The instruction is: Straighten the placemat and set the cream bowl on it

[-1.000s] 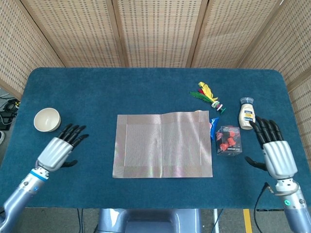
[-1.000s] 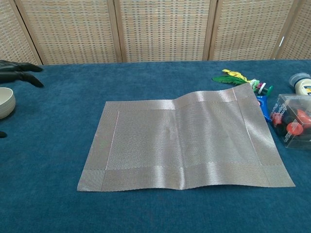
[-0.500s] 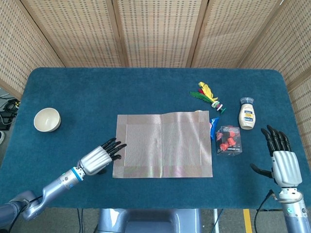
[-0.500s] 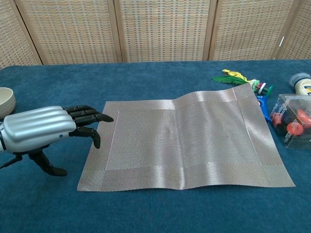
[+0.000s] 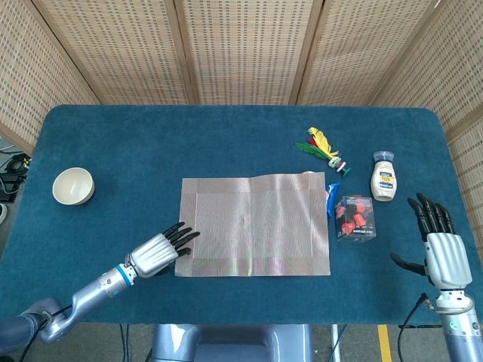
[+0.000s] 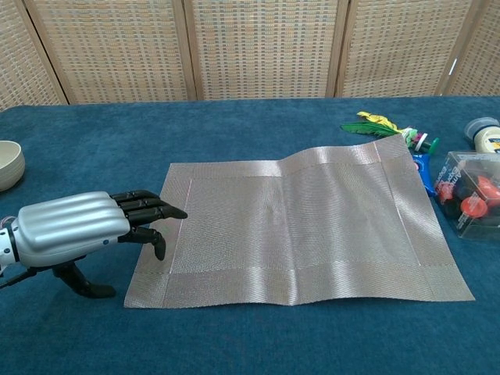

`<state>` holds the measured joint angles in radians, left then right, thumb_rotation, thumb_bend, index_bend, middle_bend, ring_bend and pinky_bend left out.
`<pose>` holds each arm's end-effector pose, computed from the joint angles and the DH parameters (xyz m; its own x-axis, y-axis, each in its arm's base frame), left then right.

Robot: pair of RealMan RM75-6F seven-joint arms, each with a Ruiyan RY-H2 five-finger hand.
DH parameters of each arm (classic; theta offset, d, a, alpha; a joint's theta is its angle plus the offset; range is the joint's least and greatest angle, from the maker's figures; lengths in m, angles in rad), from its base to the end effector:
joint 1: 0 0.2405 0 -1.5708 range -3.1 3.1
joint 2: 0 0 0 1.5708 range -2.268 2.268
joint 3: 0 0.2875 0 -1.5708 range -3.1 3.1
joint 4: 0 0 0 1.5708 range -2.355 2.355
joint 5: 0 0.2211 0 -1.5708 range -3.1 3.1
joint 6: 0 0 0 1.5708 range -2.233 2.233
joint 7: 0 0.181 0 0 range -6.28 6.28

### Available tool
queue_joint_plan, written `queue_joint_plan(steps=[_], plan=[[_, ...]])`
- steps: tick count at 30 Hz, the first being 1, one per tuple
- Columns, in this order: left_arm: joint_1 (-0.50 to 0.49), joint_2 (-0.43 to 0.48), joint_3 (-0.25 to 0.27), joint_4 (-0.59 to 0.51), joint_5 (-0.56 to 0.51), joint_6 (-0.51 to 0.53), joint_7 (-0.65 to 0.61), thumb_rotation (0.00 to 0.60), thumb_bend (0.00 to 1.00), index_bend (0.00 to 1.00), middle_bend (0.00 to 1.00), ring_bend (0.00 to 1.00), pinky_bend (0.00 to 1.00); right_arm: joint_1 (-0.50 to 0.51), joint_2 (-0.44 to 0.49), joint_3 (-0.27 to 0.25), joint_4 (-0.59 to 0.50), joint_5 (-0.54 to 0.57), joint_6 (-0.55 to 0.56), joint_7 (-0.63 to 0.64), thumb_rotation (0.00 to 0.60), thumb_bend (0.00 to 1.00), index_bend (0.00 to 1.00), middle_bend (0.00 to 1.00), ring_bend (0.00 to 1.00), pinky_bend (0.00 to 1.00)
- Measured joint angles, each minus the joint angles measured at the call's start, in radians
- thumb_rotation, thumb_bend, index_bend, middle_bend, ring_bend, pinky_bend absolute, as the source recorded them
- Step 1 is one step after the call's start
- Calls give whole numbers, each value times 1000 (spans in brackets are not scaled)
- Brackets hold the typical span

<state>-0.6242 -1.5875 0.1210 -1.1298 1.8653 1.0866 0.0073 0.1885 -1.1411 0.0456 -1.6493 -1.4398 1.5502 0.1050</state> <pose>-0.2326 0.3110 -0.0781 0.7109 0.1404 0.6891 0.5047 -0.7842 -0.3610 -0.3156 -0.2531 0.1649 0.2302 0.0828 0.9696 -0.9701 -0.0592 0.2354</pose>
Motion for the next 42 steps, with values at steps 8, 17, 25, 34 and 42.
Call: queue_joint_plan(steps=[8,17,25,34,42], plan=[[-5,-44,10,26,-14,-4,-4,600,224,314,0,0,0,-12,3,10,-4,-19,-1,-5,600,0,0,0,0,0],[-15,-84,12,46,-34,-10,5,600,309,314,0,0,0,-25,6,23,-9,-34,1,-5,600,0,0,0,0,0],[-26,-93,14,37,-44,-7,7,600,458,314,0,0,0,-36,11,30,-17,-53,6,1,600,0,0,0,0,0],[-34,-102,15,29,-61,-14,12,600,474,336,0,0,0,-46,17,36,-23,-74,11,13,600,0,0,0,0,0],[-37,-114,11,23,-78,-16,0,600,484,594,0,0,0,-50,18,39,-23,-87,9,20,600,0,0,0,0,0]])
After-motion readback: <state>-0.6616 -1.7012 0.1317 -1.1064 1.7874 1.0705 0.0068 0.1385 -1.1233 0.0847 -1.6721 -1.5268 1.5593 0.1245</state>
